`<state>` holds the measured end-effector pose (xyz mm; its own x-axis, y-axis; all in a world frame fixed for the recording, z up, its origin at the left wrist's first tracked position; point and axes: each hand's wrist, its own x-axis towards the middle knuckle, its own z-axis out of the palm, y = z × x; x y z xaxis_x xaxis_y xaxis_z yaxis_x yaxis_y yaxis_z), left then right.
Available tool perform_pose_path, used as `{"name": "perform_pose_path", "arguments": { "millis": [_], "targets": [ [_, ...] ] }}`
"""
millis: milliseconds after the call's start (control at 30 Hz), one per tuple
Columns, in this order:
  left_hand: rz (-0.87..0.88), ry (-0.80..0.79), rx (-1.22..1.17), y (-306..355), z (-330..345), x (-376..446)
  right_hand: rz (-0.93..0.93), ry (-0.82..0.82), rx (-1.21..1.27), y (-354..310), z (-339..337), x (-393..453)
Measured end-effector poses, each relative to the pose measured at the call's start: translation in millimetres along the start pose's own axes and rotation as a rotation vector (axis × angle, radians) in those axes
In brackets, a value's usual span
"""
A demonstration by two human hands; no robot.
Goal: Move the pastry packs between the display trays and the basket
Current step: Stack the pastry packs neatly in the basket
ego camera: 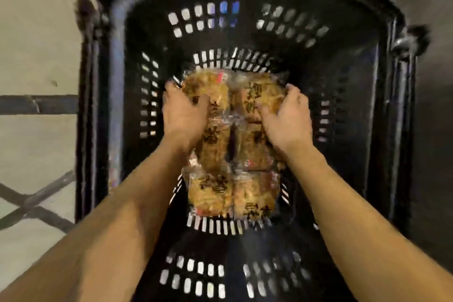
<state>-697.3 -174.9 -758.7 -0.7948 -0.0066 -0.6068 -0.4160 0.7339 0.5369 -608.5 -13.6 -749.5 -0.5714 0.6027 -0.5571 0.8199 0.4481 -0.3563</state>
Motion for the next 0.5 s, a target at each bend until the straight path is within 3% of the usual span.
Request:
{"name": "perform_pose_path", "arguments": {
  "millis": [200, 367, 500],
  "targets": [
    [-0.204, 0.166, -0.065, 3.9, 55.1, 49.9, 0.179, 0.072, 0.165, 0.0, 39.5, 50.9],
    [-0.222, 0.173, 0.15, 6.0, 61.7, 40.0, 0.28, 0.152, 0.275, -7.0, 43.8, 53.3],
    [-0.194, 0.2, 0.127, 8.4, 56.1, 28.6, 0.228, 0.166, 0.326, -2.8, 38.5, 42.6]
  ]
}}
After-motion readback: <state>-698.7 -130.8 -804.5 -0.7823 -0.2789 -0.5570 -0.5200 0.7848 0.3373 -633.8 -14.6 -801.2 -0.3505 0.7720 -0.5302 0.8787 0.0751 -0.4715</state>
